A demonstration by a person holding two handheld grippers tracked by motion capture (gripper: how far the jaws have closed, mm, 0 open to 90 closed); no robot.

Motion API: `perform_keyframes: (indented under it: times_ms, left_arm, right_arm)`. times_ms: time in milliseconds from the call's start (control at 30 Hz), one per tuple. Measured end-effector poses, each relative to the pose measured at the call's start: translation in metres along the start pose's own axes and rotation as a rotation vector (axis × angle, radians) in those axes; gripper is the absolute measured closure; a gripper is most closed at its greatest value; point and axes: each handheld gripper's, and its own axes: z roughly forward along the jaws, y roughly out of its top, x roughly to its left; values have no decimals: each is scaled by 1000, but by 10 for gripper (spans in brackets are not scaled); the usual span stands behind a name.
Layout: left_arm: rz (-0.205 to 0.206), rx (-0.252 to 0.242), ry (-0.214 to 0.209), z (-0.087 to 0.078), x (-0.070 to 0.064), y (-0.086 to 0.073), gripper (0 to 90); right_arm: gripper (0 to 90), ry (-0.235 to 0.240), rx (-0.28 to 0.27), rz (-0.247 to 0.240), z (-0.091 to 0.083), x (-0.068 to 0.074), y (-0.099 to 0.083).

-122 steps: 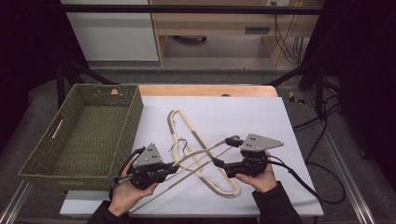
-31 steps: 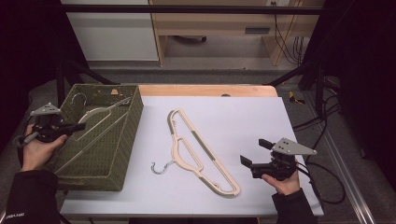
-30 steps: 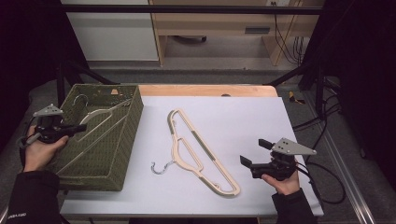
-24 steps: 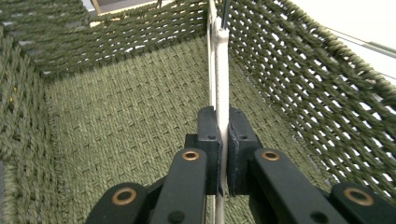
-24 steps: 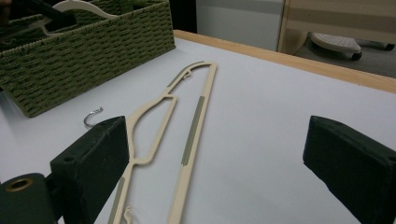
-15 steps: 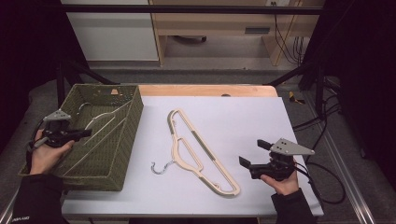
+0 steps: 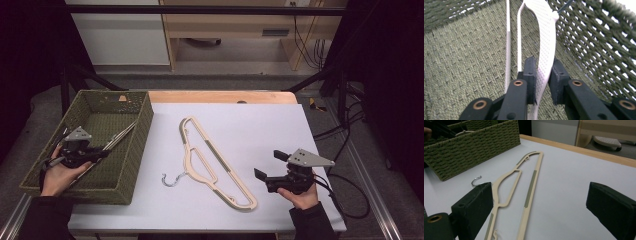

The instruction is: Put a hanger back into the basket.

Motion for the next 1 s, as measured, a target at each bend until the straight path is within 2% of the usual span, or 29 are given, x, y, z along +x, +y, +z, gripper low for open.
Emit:
perform_keyframes:
  times_ms: [67,200,267,433,500,533,567,600,633,700,733,767,800,833,867,900,933,967,1000]
  left_arm:
    - [12,6,-1,0,0,0,759]
    - [1,-3,-5,1,0,-1,751]
    - [8,7,-6,0,-1,0,702]
    - [10,-56,-5,-6,-2,0,641]
    - [10,-79,10,-12,-3,2,586]
    - [6,-91,14,-16,-2,3,522]
    - [-11,-120,19,-20,-2,4,522]
    - [-15,-145,25,-25,-2,5,458]
    - [-21,-169,31,-30,-2,6,458]
    - [-59,-243,36,-41,-3,7,415]
    - [-91,-300,35,-51,-4,8,345]
    - [-91,-300,35,-51,-4,8,311]
    - [-102,-327,32,-56,-6,8,311]
    - [-117,-354,35,-61,-8,9,277]
    - [-133,-377,46,-65,-11,10,198]
    - [-139,-401,48,-69,-14,12,198]
    - [-142,-430,36,-74,-17,13,128]
    - [-148,-455,24,-77,-21,15,128]
    - [-148,-477,16,-81,-25,17,78]
  right_arm:
    - [77,2,2,-1,0,0,0]
    - [78,9,8,-3,1,1,-1]
    - [78,10,7,0,3,2,-1]
    - [78,14,9,-7,3,3,-1]
    - [77,17,7,-6,3,4,0]
    - [77,14,3,-5,4,4,0]
    - [77,14,3,-5,4,4,0]
    - [78,16,1,-6,4,5,1]
    - [78,16,1,-6,4,5,1]
    - [77,21,-1,-8,4,6,2]
    - [77,24,-4,-11,4,8,4]
    - [77,24,-4,-11,4,8,4]
    - [77,27,-5,-15,5,9,5]
    - [78,32,-9,-12,6,10,6]
    - [77,38,-10,-12,8,12,7]
    - [77,38,-10,-12,8,12,7]
    - [76,42,-10,-13,10,14,8]
    - [76,42,-10,-13,10,14,8]
    - [74,47,-7,-17,12,15,9]
